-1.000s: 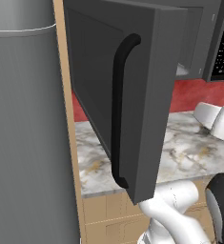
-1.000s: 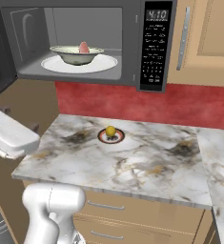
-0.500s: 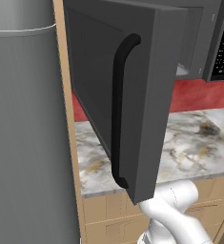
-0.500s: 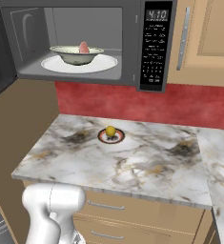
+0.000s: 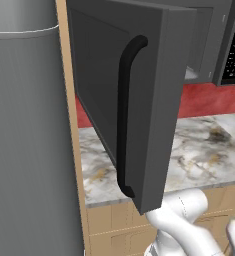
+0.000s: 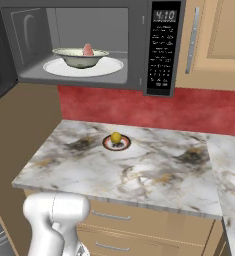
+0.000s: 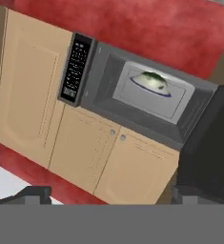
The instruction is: Remove the pear from the bowl and place it on the small plate. Then place the bowl with only the steak in the microwave, close the door, and press the start button to microwave the steak.
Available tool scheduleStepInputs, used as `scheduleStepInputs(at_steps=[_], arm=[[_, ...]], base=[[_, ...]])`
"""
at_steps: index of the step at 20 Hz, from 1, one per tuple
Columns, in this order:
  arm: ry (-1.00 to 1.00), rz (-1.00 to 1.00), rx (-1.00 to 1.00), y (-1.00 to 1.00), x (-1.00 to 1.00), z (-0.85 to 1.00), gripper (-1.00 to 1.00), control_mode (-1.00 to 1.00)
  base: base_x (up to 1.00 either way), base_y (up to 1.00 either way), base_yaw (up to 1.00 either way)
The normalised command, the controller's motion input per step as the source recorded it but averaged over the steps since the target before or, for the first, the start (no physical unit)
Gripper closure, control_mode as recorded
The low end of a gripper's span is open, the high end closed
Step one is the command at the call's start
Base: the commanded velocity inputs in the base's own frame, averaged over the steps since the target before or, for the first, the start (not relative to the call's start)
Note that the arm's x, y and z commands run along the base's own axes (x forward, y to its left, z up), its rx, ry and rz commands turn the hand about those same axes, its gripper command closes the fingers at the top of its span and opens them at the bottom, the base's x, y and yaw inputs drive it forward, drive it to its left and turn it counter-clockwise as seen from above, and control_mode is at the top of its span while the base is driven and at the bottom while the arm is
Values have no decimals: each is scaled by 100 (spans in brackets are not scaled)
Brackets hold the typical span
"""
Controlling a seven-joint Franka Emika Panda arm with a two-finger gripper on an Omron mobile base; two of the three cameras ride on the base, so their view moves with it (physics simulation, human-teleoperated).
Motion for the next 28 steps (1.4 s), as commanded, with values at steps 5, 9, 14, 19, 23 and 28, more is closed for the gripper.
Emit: scheduleStepInputs(at_steps=[5,9,14,19,23,28], arm=[[-1,-1,-35,100,37,-60,-100,-100],[0,-3,-34,100,61,-69,-100,-100],[0,-5,-30,96,76,-61,-100,-100],[1,-3,-28,83,98,-53,-100,-100],[2,-2,-27,65,100,-48,-100,-100],[0,-11,-23,26,62,-26,-100,-100]], base=[[0,0,0],[0,0,0],[0,0,0],[0,0,0],[0,0,0],[0,0,0]])
